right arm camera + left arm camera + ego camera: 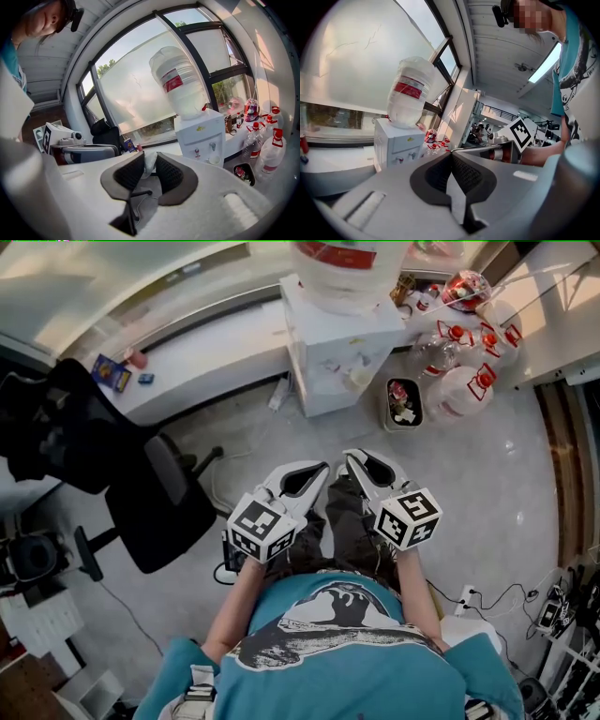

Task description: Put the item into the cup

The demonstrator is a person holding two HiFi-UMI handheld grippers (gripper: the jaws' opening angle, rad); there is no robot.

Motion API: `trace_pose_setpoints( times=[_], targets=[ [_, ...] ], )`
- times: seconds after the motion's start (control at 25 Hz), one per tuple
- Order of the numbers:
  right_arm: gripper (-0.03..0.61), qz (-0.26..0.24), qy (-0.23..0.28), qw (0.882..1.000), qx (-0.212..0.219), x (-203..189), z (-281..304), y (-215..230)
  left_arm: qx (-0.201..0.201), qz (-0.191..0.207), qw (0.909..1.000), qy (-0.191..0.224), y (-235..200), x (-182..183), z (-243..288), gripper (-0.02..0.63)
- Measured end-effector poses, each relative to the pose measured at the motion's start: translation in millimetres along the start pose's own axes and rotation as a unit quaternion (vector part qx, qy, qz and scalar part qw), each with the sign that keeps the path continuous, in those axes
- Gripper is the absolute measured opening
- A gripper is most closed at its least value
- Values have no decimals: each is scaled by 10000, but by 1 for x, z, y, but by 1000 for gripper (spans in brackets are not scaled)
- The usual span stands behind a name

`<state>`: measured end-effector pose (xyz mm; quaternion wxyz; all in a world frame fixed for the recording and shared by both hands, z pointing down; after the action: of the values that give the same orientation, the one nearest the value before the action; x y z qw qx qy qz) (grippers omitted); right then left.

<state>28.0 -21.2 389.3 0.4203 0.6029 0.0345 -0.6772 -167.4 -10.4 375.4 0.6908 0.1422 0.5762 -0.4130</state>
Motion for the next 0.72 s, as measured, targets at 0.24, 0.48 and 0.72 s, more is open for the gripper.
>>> trace_pose_setpoints(
  times=[0.24,0.48,0.72],
  targets=[
    [80,-25,-113,9999,116,17,9,29,244,-59,9997,8,-13,10,22,6],
    [80,5,-201,9997,126,35,13,72,289,-140,9994,89,-17,25,63,6],
    [80,138,-311,9993,161,43,20,117,316,-173,9993,-75,-26,30,105,6]
  ],
)
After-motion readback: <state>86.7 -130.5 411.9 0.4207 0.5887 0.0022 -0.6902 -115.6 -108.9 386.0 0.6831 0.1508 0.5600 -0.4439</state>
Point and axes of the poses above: the fingertips, and each gripper's own axes: z forward along the fingers, y to its right, x out of its top, the point moved 10 cm from there along -z, backward along the fingers, and after that the axes turned 12 degrees about x, right-handed, at the moved point
